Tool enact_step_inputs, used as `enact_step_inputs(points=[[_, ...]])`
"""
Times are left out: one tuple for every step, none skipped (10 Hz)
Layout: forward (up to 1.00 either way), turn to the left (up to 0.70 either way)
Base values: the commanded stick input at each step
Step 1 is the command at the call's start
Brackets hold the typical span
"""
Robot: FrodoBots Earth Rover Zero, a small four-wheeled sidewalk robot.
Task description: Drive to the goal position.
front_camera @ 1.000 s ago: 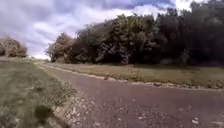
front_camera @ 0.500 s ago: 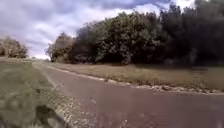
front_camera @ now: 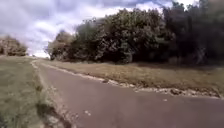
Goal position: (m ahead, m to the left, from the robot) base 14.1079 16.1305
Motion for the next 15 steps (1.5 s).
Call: enact_step_inputs(points=[[1.0,0.22],[1.0,0.33],[1.0,0.37],[1.0,0.38],[1.0,0.39],[1.0,0.4],[1.0,0.4],[1.0,0.4],[1.0,0.4],[1.0,0.4],[1.0,0.4],[1.0,0.4],[1.0,0.4],[1.0,0.4],[1.0,0.4]])
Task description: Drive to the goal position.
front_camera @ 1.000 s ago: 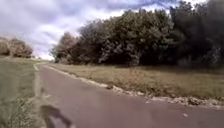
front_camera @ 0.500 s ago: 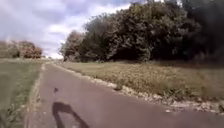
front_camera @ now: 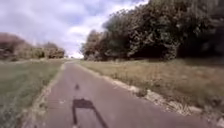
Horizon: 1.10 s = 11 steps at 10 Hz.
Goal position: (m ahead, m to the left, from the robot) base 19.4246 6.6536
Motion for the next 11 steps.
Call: enact_step_inputs(points=[[1.0,0.38],[1.0,0.33],[1.0,0.14],[1.0,0.0],[1.0,0.0],[1.0,0.0],[1.0,0.0],[1.0,0.0],[1.0,0.0],[1.0,0.0],[1.0,0.0]])
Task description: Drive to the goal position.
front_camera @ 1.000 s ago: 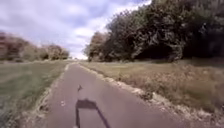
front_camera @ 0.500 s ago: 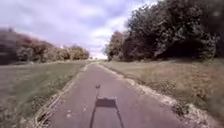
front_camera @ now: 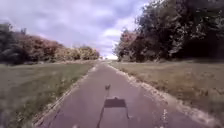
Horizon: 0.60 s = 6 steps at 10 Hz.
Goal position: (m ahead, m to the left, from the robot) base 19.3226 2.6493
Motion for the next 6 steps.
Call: enact_step_inputs(points=[[1.0,0.0],[1.0,0.0],[1.0,0.0],[1.0,0.0],[1.0,0.0],[1.0,0.0]])
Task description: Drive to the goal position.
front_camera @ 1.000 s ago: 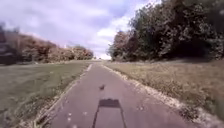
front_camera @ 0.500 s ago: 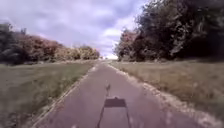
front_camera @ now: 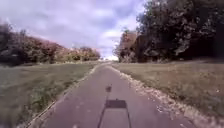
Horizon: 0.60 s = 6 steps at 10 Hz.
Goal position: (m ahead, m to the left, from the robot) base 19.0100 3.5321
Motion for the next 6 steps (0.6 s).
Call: enact_step_inputs(points=[[1.0,0.0],[1.0,0.0],[1.0,0.0],[1.0,0.0],[1.0,0.0],[1.0,0.0]])
